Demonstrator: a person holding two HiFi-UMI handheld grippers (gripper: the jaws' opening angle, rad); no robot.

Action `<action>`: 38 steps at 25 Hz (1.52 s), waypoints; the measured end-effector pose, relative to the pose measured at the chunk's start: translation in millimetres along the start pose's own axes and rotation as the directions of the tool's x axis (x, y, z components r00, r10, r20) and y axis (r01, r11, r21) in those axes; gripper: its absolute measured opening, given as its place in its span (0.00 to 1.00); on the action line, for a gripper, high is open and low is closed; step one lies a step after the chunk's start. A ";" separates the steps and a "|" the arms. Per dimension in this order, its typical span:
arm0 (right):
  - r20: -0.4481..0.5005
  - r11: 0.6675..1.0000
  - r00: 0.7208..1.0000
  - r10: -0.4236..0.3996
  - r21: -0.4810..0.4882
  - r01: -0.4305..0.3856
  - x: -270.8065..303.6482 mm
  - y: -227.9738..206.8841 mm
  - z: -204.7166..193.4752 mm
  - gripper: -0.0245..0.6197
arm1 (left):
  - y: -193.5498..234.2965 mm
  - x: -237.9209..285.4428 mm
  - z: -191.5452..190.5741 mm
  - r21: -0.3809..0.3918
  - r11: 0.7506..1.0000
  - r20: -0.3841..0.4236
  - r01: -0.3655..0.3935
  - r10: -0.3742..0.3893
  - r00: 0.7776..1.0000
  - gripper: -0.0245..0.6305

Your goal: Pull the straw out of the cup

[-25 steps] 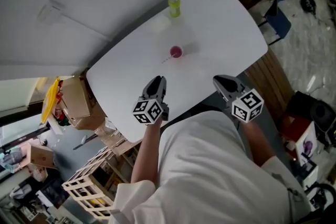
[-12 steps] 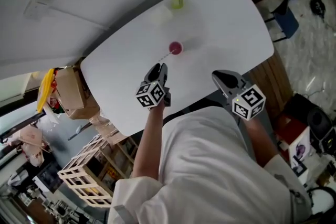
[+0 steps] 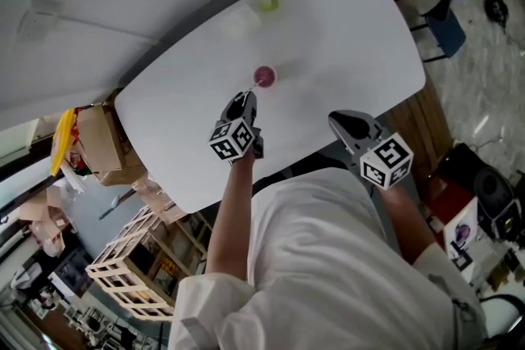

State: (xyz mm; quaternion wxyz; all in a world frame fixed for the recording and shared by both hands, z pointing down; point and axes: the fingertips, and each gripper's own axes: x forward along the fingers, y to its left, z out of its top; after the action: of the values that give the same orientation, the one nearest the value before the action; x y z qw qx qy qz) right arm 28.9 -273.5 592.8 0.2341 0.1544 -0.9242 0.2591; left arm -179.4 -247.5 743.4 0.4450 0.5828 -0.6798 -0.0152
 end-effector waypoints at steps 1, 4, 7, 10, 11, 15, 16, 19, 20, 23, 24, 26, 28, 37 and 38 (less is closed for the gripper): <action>-0.004 1.000 1.000 -0.001 0.000 0.001 -1.0 -2.2 -1.2 0.10 | 0.6 0.9 0.3 -0.003 1.000 0.007 -0.007 0.007 1.000 0.22; -0.010 1.000 1.000 -0.003 0.001 0.003 -4.2 -7.4 -5.0 0.10 | 3.4 0.3 1.9 -0.016 0.999 0.031 -0.033 0.033 0.999 0.13; -0.013 1.000 1.000 -0.003 0.001 0.003 -4.0 -9.6 -8.1 0.10 | 3.6 -1.3 4.4 -0.026 0.999 0.045 -0.035 0.036 0.998 0.08; -0.011 1.000 1.000 0.003 -0.003 -0.003 -2.7 -9.6 -8.3 0.10 | -2.2 -5.0 10.2 -0.027 0.999 0.064 -0.023 0.024 0.998 0.08; -0.009 1.000 1.000 0.006 -0.006 -0.006 -1.8 -8.7 -7.7 0.10 | -4.1 -7.1 13.0 -0.026 0.999 0.072 -0.018 0.020 0.997 0.08; -0.007 1.000 1.000 0.019 -0.018 -0.019 2.6 -1.1 -9.6 0.10 | -10.2 -19.7 20.6 -0.011 1.000 0.099 0.000 0.001 0.995 0.07; -0.006 1.000 1.000 0.022 -0.023 -0.022 3.7 1.1 -10.0 0.10 | -11.6 -23.4 21.8 -0.003 1.000 0.102 0.002 -0.002 0.995 0.07; 0.001 0.999 1.000 0.028 -0.042 -0.028 7.6 10.3 -7.1 0.10 | -13.4 -36.7 26.7 0.022 1.000 0.113 0.014 -0.016 0.993 0.07; 0.006 0.998 1.000 0.028 -0.048 -0.028 8.6 14.1 -5.4 0.10 | -13.4 -42.2 28.6 0.027 0.999 0.119 0.020 -0.023 0.993 0.07; 0.024 0.998 0.999 0.023 -0.061 -0.021 9.1 27.0 -2.4 0.10 | -14.1 -60.7 33.0 0.039 0.998 0.136 0.039 -0.044 0.990 0.07; 0.029 0.998 0.999 0.021 -0.064 -0.019 8.6 31.8 -2.6 0.10 | -14.8 -67.3 33.8 0.044 0.998 0.140 0.045 -0.051 0.989 0.07; 0.036 0.998 0.999 0.017 -0.069 -0.014 7.1 41.7 -4.2 0.10 | -17.8 -81.4 34.9 0.056 0.997 0.147 0.057 -0.065 0.987 0.07; 0.041 0.998 0.999 0.010 -0.070 -0.008 4.3 52.3 -6.3 0.10 | -22.8 -97.2 36.5 0.069 0.995 0.151 0.073 -0.083 0.985 0.07; 0.097 0.994 0.995 -0.011 -0.111 0.021 -10.5 95.5 -7.3 0.10 | -40.6 -170.6 49.0 0.134 0.979 0.188 0.155 -0.179 0.966 0.07; 0.104 0.993 0.994 -0.015 -0.115 0.027 -12.8 99.0 -7.4 0.10 | -41.7 -178.2 48.4 0.146 0.976 0.189 0.162 -0.188 0.964 0.07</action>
State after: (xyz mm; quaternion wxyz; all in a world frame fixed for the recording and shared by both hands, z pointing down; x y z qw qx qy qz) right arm 2.1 -186.4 551.6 0.1976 0.1635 -0.9469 0.1940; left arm -190.5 -141.4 587.1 0.3323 0.6636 -0.6666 -0.0694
